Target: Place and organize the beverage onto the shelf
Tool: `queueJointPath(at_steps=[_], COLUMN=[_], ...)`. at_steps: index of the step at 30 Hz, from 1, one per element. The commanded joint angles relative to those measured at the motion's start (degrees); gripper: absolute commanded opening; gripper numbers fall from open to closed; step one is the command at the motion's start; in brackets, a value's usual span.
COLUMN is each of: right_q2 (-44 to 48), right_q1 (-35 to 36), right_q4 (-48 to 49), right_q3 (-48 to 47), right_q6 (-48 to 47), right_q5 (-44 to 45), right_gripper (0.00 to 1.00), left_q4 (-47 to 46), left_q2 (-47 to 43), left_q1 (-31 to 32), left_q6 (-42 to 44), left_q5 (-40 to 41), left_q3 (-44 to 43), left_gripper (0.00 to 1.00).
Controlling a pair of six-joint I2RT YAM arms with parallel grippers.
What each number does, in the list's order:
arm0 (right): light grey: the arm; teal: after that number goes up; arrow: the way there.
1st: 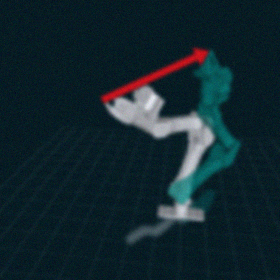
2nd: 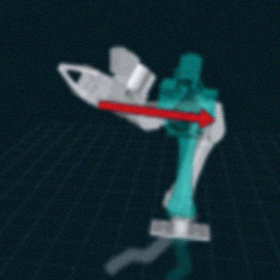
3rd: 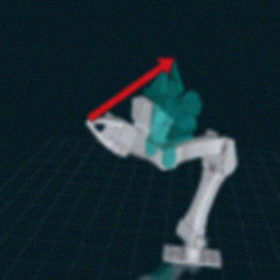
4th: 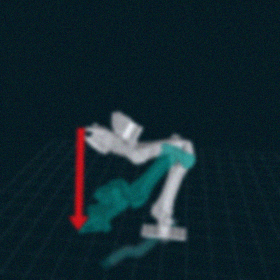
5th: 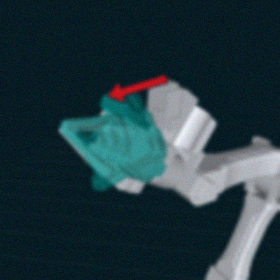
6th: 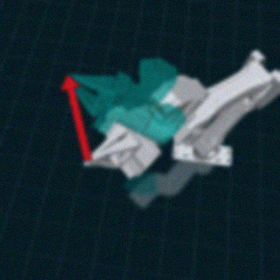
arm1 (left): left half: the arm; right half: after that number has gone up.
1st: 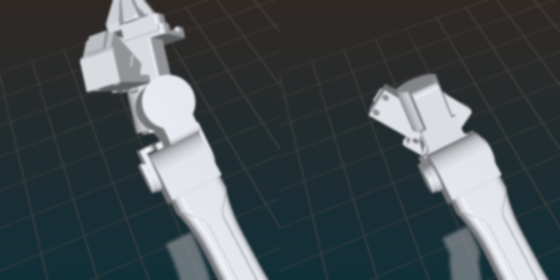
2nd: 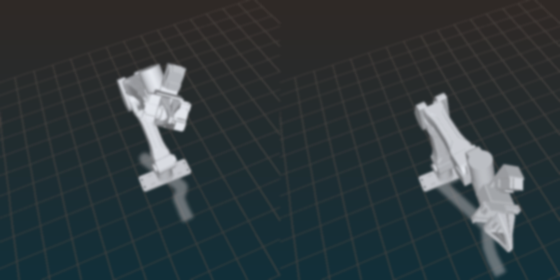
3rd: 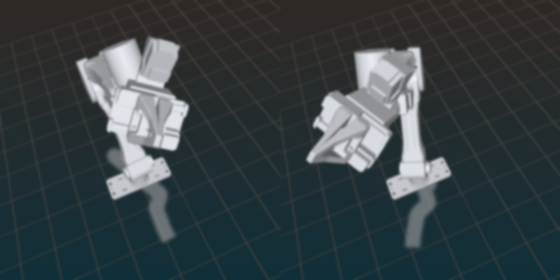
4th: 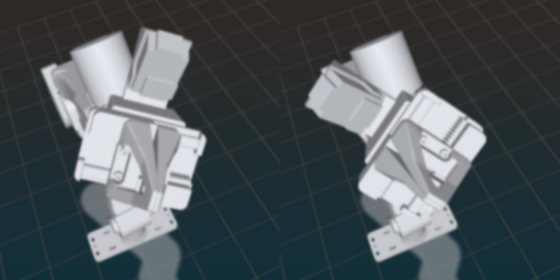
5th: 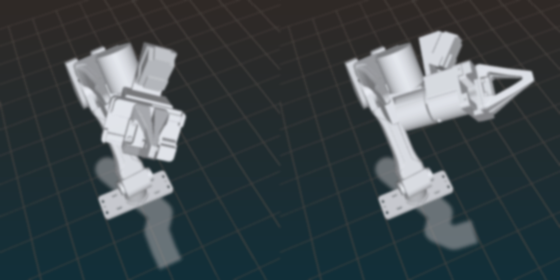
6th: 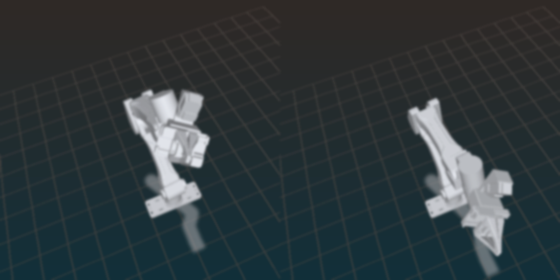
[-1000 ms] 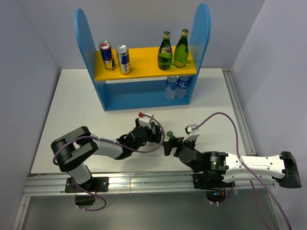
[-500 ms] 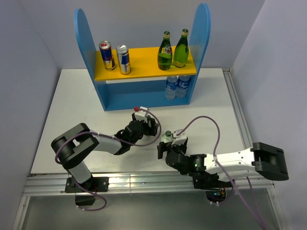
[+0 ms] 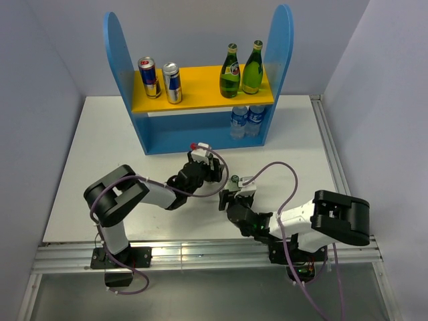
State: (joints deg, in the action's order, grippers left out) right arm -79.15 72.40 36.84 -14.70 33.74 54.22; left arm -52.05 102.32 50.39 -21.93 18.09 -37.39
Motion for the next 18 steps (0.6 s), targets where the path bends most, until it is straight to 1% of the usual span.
queueJointPath(at_steps=[1, 3, 4, 6, 10, 14, 18], right_q2=[-1.44, -2.05, -2.14, -2.49, -3.02, -3.2, -3.64], right_q1=[-3.57, -4.81, -5.25, -5.6, -5.6, -5.6, -5.69], right_q4=[9.21, 9.57, 9.48, 8.78, 8.25, 7.98, 7.81], right_q3=[0.37, 0.02, -0.15, -0.85, -1.65, -1.91, -2.79], right_q6=[-0.6, -0.6, -0.51, -0.6, -0.78, -0.51, -1.04], right_q5=[1.6, 0.63, 0.63, 0.63, 0.45, 0.19, 0.1], right_gripper=[0.36, 0.24, 0.09, 0.03, 0.0, 0.0, 0.0], left_q4=[0.81, 1.16, 1.16, 1.86, 3.01, 3.53, 4.68], left_q2=[1.74, 1.65, 1.39, -0.01, -3.26, -7.91, -10.65], left_q1=[-0.73, -0.73, -0.73, -0.82, -2.57, -5.73, -10.65], left_q6=[-0.22, -0.04, 0.22, 0.66, 2.15, 3.47, 5.14], left_q5=[-0.6, 0.36, 0.89, 2.03, 4.23, 4.59, 3.54], left_q3=[-2.33, -2.6, -2.52, -2.34, -1.38, -0.23, -0.41], left_gripper=[0.0, 0.0, 0.0, 0.0, 0.0, 0.0, 0.0])
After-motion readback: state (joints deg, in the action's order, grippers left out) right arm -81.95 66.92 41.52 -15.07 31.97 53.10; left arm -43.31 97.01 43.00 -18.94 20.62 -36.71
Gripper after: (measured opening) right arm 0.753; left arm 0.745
